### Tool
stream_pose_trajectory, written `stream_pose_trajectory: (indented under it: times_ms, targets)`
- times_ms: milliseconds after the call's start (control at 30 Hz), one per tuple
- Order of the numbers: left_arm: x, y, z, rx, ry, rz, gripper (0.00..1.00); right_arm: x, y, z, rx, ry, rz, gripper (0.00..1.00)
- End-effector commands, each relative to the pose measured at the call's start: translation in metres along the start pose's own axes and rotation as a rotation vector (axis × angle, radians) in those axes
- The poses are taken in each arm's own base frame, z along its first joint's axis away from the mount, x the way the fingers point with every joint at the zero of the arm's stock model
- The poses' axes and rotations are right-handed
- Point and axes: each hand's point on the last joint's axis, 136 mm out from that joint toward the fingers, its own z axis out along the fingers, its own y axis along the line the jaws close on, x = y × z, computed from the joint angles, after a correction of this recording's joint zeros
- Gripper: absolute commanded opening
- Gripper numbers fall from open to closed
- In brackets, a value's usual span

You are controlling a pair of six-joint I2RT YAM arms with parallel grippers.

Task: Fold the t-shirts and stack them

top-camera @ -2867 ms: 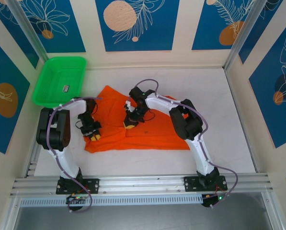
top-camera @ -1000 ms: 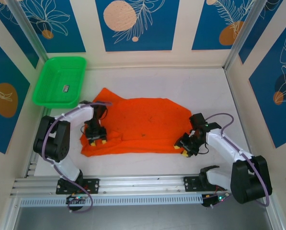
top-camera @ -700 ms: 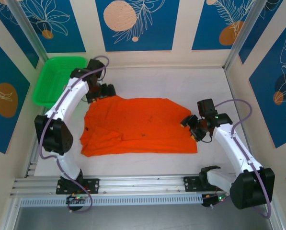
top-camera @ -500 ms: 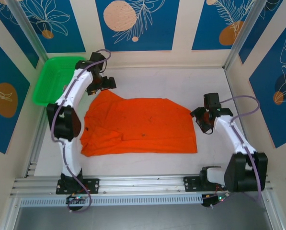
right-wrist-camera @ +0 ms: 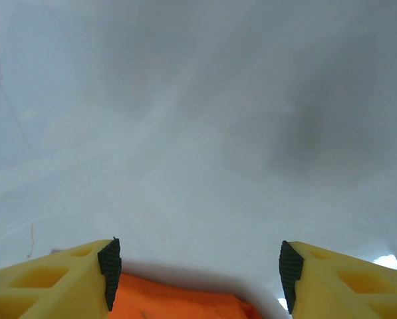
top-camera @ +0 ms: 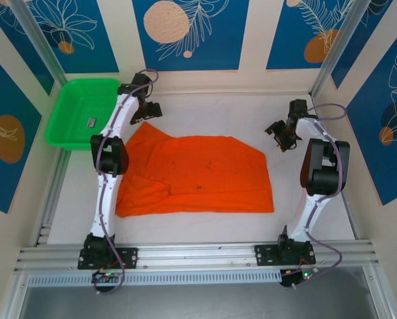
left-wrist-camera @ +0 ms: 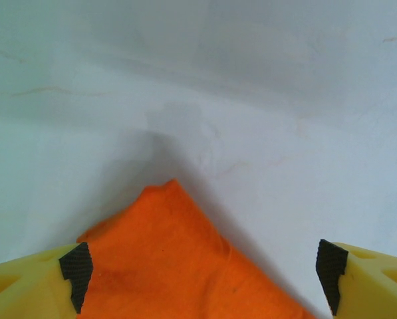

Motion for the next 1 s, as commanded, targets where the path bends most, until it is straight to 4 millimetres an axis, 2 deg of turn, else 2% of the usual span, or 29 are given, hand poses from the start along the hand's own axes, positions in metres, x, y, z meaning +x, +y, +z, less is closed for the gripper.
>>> stream_pose_trajectory:
  times_ms: [0, 133, 300, 400, 533, 633, 800, 967]
  targets:
    - [-0.017, 0.008, 0.010, -0.003, -0.048, 0.020, 0.87, 0.019, 0.015, 0.010, -0.019, 0.124, -0.034, 0.66]
    - [-0.009, 0.015, 0.027, -0.023, -0.012, 0.047, 0.82, 0.031, 0.033, 0.023, 0.002, 0.158, -0.090, 0.66]
    - [0.006, 0.014, 0.044, 0.004, 0.050, 0.053, 0.69, 0.048, 0.048, 0.032, -0.006, 0.198, -0.136, 0.63]
    - [0.011, 0.009, 0.046, 0.047, 0.079, 0.053, 0.55, 0.061, 0.054, 0.038, -0.011, 0.235, -0.172, 0.59]
    - [0.018, 0.003, 0.043, 0.093, 0.100, 0.071, 0.44, 0.077, 0.055, 0.040, -0.006, 0.273, -0.191, 0.54]
    - [0.021, 0.005, 0.038, 0.089, 0.092, 0.085, 0.32, 0.086, 0.055, 0.043, 0.004, 0.290, -0.229, 0.45]
    - [0.015, 0.001, 0.024, 0.103, 0.060, 0.097, 0.17, 0.093, 0.053, 0.042, 0.001, 0.302, -0.247, 0.19]
    - [0.007, 0.002, 0.002, 0.091, -0.022, 0.115, 0.06, 0.095, 0.064, 0.032, -0.038, 0.276, -0.297, 0.07]
